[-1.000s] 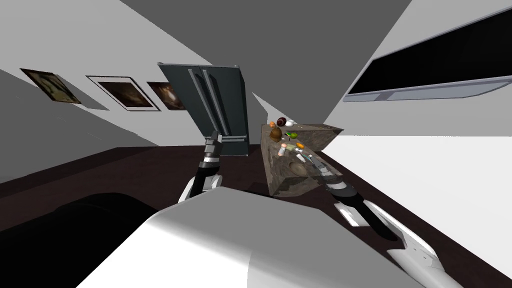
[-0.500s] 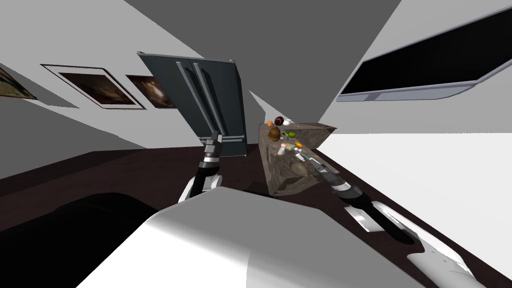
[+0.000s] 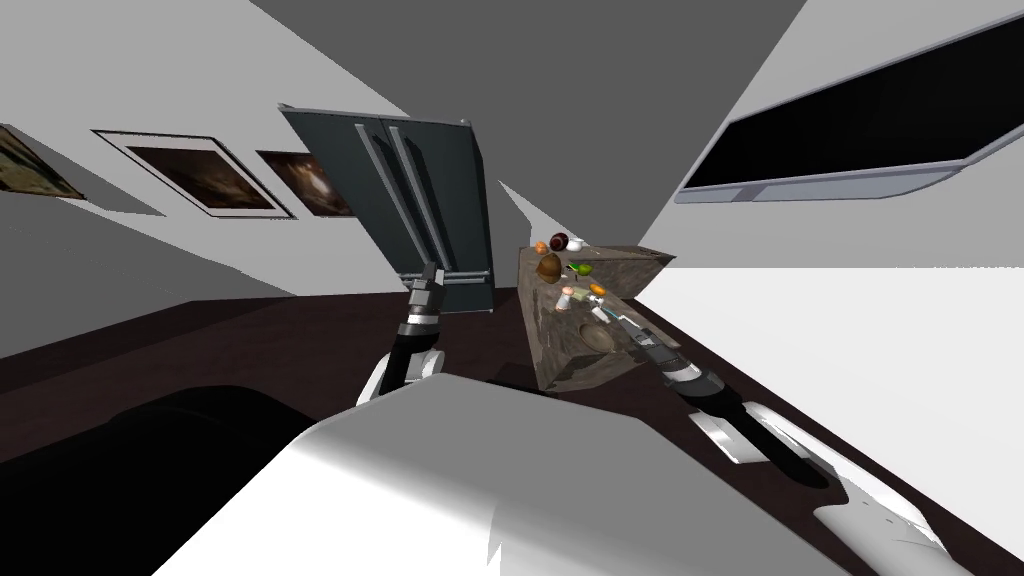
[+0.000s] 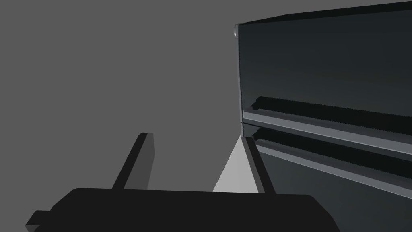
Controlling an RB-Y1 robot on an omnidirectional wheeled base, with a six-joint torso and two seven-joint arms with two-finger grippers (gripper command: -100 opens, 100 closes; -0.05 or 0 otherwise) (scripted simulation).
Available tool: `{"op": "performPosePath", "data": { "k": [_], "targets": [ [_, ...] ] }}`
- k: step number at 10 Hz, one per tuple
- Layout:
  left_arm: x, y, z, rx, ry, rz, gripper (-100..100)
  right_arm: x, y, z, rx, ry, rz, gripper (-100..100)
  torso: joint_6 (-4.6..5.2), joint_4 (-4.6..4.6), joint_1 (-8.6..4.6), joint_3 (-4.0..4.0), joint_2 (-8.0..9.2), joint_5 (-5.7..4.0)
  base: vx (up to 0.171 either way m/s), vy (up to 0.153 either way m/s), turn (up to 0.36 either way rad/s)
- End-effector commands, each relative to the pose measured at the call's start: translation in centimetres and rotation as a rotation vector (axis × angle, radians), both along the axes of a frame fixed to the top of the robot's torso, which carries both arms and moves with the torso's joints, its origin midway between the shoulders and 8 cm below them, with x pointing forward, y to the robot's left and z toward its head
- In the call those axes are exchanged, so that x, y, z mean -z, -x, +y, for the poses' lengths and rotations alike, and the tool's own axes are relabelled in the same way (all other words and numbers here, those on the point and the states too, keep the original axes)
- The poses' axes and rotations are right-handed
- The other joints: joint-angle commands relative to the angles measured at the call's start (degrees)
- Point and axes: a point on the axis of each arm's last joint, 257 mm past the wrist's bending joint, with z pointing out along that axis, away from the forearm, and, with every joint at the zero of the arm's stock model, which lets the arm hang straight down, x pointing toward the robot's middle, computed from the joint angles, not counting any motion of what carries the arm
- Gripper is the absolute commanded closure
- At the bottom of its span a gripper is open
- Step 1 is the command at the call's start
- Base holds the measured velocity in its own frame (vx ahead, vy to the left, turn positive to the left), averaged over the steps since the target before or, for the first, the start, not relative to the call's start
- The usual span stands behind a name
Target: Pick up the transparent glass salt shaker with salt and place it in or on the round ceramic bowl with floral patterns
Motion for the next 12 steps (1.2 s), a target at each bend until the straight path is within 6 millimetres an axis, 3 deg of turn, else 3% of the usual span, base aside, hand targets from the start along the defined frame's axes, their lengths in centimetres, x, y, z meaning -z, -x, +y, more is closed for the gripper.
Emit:
{"op": "performPosePath", "data": {
  "k": [1, 2, 6, 12],
  "targets": [
    [0.0, 0.0, 0.0, 0.0, 0.0, 0.0, 0, 0.0, 0.0, 0.0, 0.0, 0.0, 0.0, -100, 0.0, 0.0, 0.0, 0.0, 0.0, 0.0, 0.0, 0.0, 0.0],
    [0.0, 0.0, 0.0, 0.0, 0.0, 0.0, 0, -1.2, 0.3, 0.2, -0.021, -0.034, -0.03, -100, 0.0, 0.0, 0.0, 0.0, 0.0, 0.0, 0.044, 0.059, -0.17],
    [0.0, 0.0, 0.0, 0.0, 0.0, 0.0, 0, -1.8, 1.0, -0.1, -0.055, -0.05, -0.033, -100, 0.04, -0.06, 0.39, -0.15, -0.26, 0.1, 0.067, 0.09, -0.258],
    [0.0, 0.0, 0.0, 0.0, 0.0, 0.0, 0, -1.8, 1.0, -0.1, -0.055, -0.05, -0.033, -100, 0.0, -0.02, 0.04, -0.05, -0.08, 0.01, 0.004, 0.005, -0.014]
  ]
}}
